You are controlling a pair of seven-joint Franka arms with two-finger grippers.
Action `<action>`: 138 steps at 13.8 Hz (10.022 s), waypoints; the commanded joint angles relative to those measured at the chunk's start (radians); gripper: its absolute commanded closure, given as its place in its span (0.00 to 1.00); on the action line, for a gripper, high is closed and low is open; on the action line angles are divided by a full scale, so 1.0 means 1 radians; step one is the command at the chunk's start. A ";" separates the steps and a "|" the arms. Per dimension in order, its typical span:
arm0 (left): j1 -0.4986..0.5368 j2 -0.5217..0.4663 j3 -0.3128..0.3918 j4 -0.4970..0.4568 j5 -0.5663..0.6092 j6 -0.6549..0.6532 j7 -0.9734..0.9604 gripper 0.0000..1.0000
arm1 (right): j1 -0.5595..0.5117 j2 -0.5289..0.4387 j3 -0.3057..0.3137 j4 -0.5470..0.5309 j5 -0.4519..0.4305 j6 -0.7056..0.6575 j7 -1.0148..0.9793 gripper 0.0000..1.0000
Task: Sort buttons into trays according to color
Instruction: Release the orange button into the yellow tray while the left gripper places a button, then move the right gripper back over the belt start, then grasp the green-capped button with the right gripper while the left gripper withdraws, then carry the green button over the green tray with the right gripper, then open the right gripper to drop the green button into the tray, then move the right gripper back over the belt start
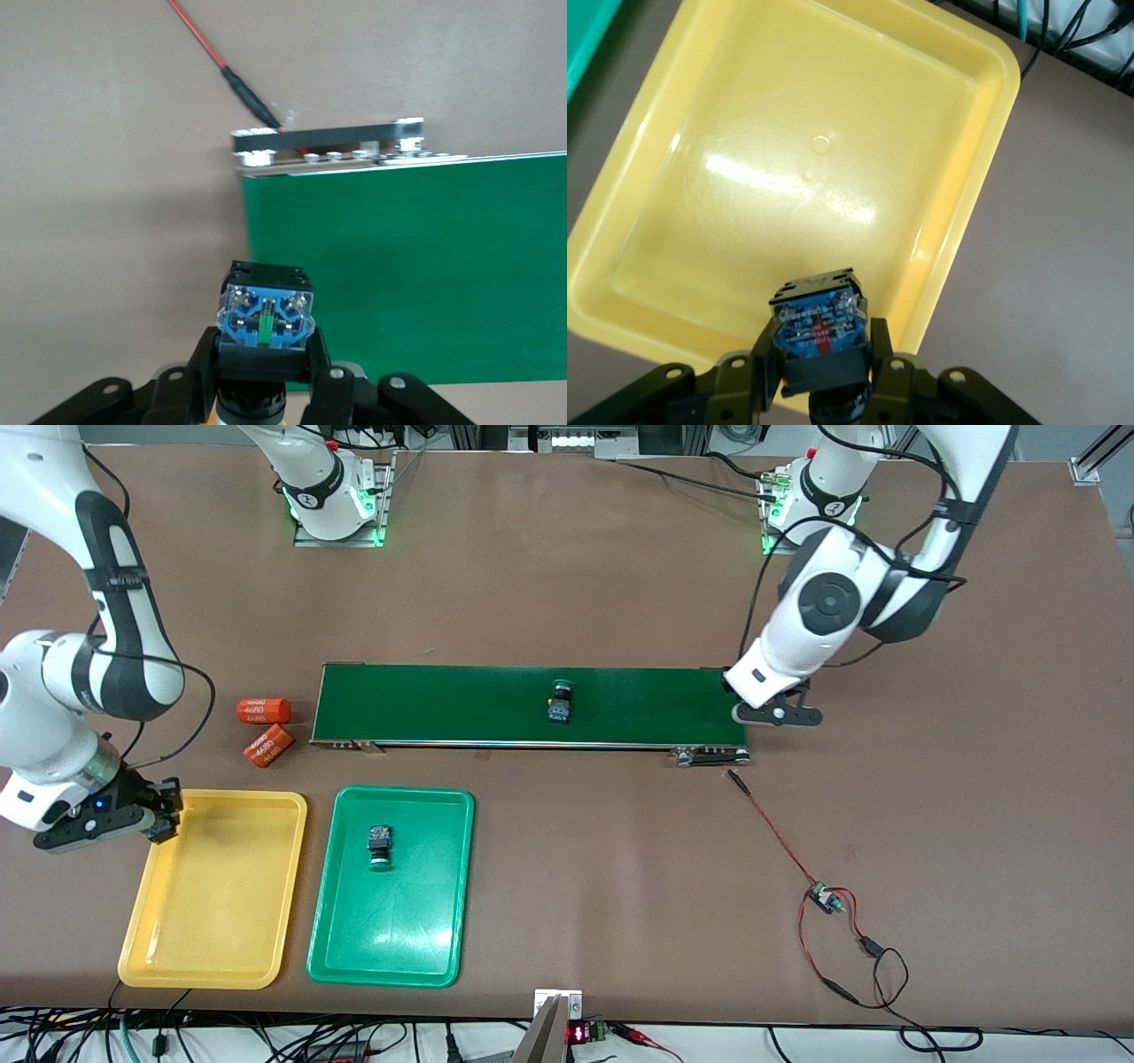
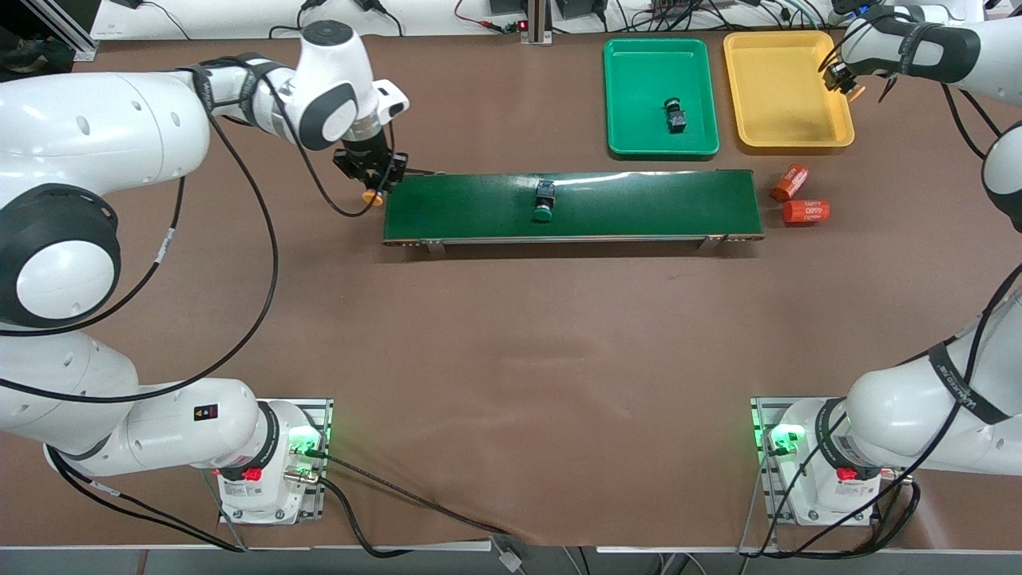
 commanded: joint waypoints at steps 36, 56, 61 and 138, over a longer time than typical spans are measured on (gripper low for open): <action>0.014 0.213 0.039 0.582 0.281 -0.346 0.042 0.00 | 0.469 -0.443 0.025 -0.465 0.215 -0.106 0.842 0.01; -0.069 -0.143 0.595 0.579 -0.166 -0.552 0.472 0.00 | 0.627 -0.368 0.029 -0.517 0.001 -0.021 1.120 0.01; -0.063 -0.159 0.581 0.576 -0.131 -0.564 0.433 0.00 | 0.644 -0.319 0.029 -0.460 -0.003 -0.024 1.126 0.01; -0.038 -0.116 0.538 0.687 -0.160 -0.640 0.436 0.00 | 0.271 -0.519 0.022 -0.403 0.313 -0.353 0.593 0.00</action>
